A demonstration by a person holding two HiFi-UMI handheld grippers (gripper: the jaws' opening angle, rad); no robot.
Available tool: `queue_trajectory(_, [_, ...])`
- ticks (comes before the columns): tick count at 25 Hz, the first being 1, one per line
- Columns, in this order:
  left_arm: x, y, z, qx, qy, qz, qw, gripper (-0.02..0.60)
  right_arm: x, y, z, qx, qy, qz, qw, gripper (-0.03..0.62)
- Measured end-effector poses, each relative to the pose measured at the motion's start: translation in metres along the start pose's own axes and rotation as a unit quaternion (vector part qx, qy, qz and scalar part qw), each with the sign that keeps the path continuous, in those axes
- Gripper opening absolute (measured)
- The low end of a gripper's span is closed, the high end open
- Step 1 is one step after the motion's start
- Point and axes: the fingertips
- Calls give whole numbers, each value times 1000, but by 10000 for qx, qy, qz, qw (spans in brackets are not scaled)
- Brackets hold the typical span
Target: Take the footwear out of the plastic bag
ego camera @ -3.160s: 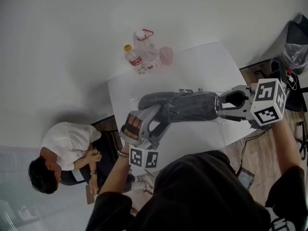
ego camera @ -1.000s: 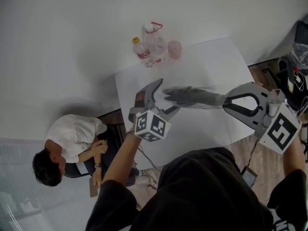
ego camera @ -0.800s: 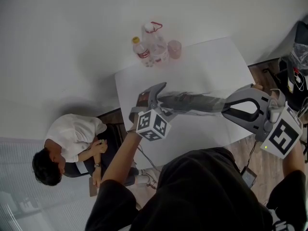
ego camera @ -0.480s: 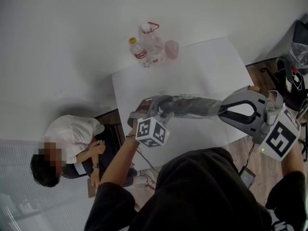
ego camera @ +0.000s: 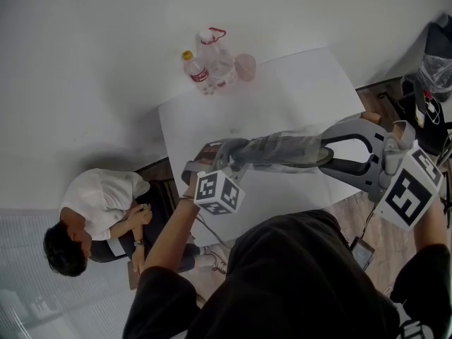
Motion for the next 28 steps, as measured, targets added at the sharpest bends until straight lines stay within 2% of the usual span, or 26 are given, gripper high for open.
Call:
queue_trajectory(3, [-2,3,1,-36,-61,164,9998,133,-5,-4,4,133,-233,-139,9995,164])
queue_trajectory(7, [4,4,1,-153,15,24,9999,133,-7,-9,12,387,-291,-88,9988,163])
queue_trajectory(12, [14,2,-1,-202,98,98,9997,133,-16,-13,36,491,-538,-321,9968,153])
queue_trajectory(16, [11,4,0,-174,53,77,9998,133,-20,-19,45,419,-569,-446,9965,89])
queue_trajectory(21, [6,8,0,-63,121,-15,9999,133,-24,-19,45,394,-549,-432,9968,81])
queue_trajectory(28, [-14,6,-3,74,-15,-201,9998,133,-27,-18,47,373,-432,-346,9978,81])
Point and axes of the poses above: the fingertips, and each gripper's own axes: z forward along the fingers, y to its right, x out of its top, and after that the axes turned 11 degrees about -z, right-handed
